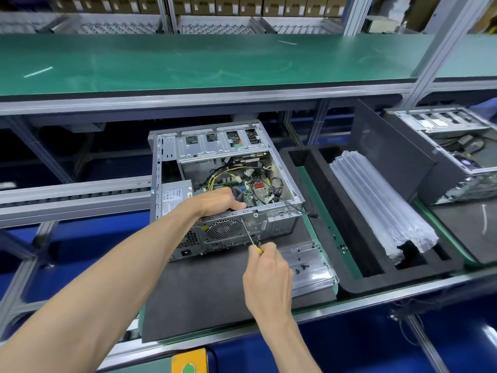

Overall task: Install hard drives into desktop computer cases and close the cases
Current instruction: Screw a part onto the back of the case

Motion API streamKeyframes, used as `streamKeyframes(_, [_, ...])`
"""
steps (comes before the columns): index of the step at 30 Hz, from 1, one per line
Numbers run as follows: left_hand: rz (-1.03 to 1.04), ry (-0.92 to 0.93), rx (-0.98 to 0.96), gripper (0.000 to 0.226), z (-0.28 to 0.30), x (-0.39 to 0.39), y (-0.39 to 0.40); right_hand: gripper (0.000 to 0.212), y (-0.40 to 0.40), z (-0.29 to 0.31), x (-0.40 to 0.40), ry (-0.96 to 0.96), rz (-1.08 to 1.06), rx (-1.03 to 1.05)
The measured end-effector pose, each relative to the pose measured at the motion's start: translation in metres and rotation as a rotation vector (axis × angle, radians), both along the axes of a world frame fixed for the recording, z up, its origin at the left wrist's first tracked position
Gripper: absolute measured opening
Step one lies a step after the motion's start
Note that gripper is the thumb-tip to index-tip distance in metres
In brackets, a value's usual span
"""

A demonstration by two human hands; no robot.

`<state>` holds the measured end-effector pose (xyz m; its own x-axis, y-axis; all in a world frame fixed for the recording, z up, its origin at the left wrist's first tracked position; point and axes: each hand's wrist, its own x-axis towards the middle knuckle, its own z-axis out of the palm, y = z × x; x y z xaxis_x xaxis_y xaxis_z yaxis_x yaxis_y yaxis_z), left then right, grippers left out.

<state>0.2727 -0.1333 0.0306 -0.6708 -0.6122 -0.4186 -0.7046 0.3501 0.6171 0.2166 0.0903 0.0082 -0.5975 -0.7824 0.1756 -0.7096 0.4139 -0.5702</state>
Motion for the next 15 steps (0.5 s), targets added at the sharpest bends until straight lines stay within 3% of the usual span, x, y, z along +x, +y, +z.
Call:
streamKeyframes(4, [0.004,0.007,0.008,0.059,0.0,0.0,0.002,0.015,0.003,0.0,-0.005,-0.045,0.021,-0.096])
streamKeyframes(9, [0.009,0.005,0.01,0.058,0.003,0.0,0.004,0.021,0.0,0.002,-0.004,-0.054,-0.012,-0.003])
streamKeyframes(11, [0.011,-0.005,-0.004,0.058,0.004,0.0,0.005,0.029,-0.003,-0.004,-0.008,-0.412,-0.072,0.001])
streamKeyframes(13, [0.011,-0.009,-0.022,0.057,0.003,0.0,0.006,0.035,-0.008,0.002,-0.014,-0.999,-0.207,-0.116])
streamKeyframes(14, [0.01,-0.011,-0.025,0.057,0.002,0.0,0.005,0.035,-0.008,0.004,-0.015,-1.1,-0.231,-0.108])
streamKeyframes(15, [0.009,-0.012,-0.022,0.057,0.002,0.0,0.006,0.033,-0.007,0.006,-0.014,-0.995,-0.193,-0.071])
